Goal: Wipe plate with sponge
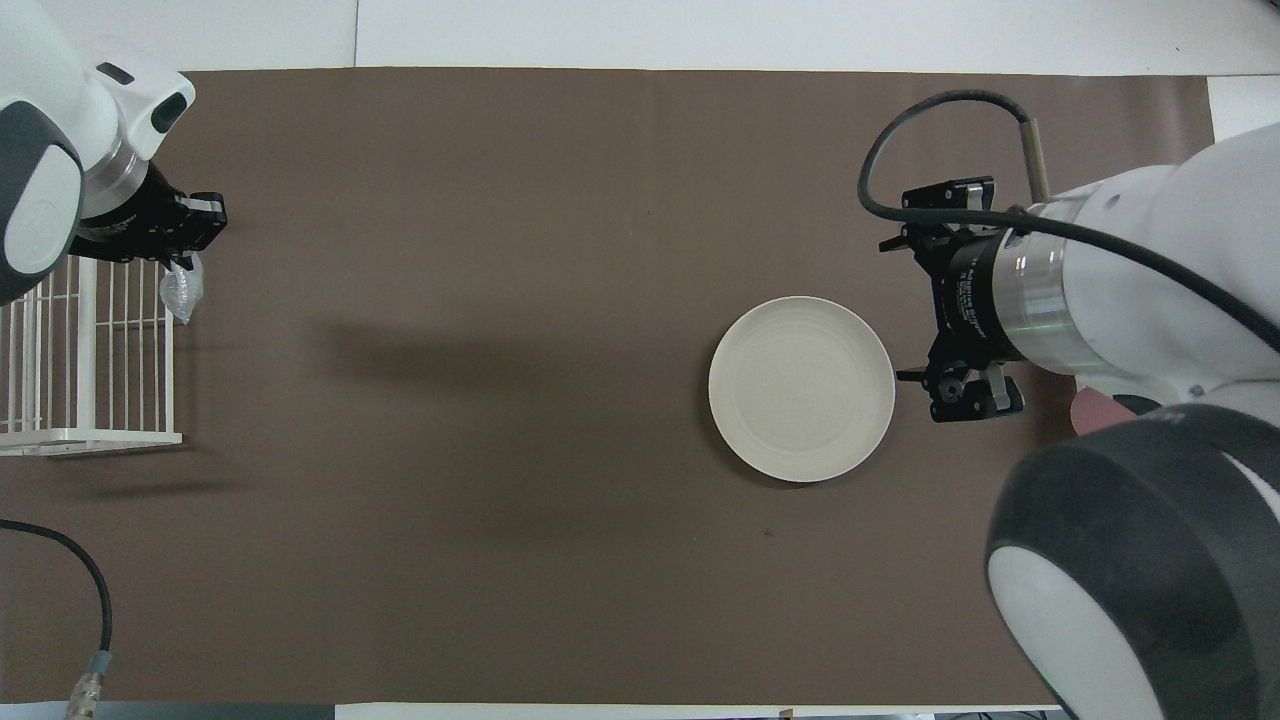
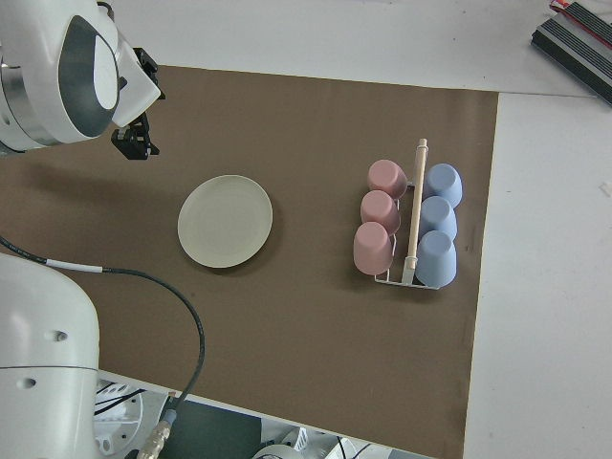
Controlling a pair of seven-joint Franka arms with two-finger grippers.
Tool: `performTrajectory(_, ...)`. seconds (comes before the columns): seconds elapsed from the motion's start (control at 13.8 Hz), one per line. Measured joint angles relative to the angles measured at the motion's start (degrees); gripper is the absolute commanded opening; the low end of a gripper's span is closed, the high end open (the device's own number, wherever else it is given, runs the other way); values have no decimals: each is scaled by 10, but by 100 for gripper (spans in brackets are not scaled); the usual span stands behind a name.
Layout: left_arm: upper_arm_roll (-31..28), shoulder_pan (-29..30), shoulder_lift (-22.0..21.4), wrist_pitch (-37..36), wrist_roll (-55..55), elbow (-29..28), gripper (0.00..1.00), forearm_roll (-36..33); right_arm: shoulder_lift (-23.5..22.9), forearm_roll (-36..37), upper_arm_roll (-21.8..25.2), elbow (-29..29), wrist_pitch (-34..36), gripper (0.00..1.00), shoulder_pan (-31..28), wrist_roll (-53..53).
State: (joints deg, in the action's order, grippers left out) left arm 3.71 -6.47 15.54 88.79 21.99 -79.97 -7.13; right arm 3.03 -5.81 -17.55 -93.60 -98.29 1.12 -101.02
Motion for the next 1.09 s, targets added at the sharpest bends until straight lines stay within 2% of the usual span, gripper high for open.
performTrajectory(0.29, -8, 34, -31, -10, 0, -1, 0, 218, 1, 0, 2, -3, 18, 100, -1, -2)
performTrajectory(0.51, -9, 51, -45, -11, -10, -31, 0, 361, 1, -1, -1, -3, 46, 100, 4, -5)
performTrajectory(0.65, -9, 60, -64, 4, -44, -82, 0, 450, 1, -14, -3, -3, 65, 100, 14, -14)
performTrajectory(0.87, -9, 62, -118, 64, -137, -206, 0, 565, -2, -31, -6, -2, 66, 100, 23, -39)
performTrajectory(1.09, -5, 62, -170, 87, -214, -309, 0, 654, -19, -32, -7, -1, 65, 100, 45, -42)
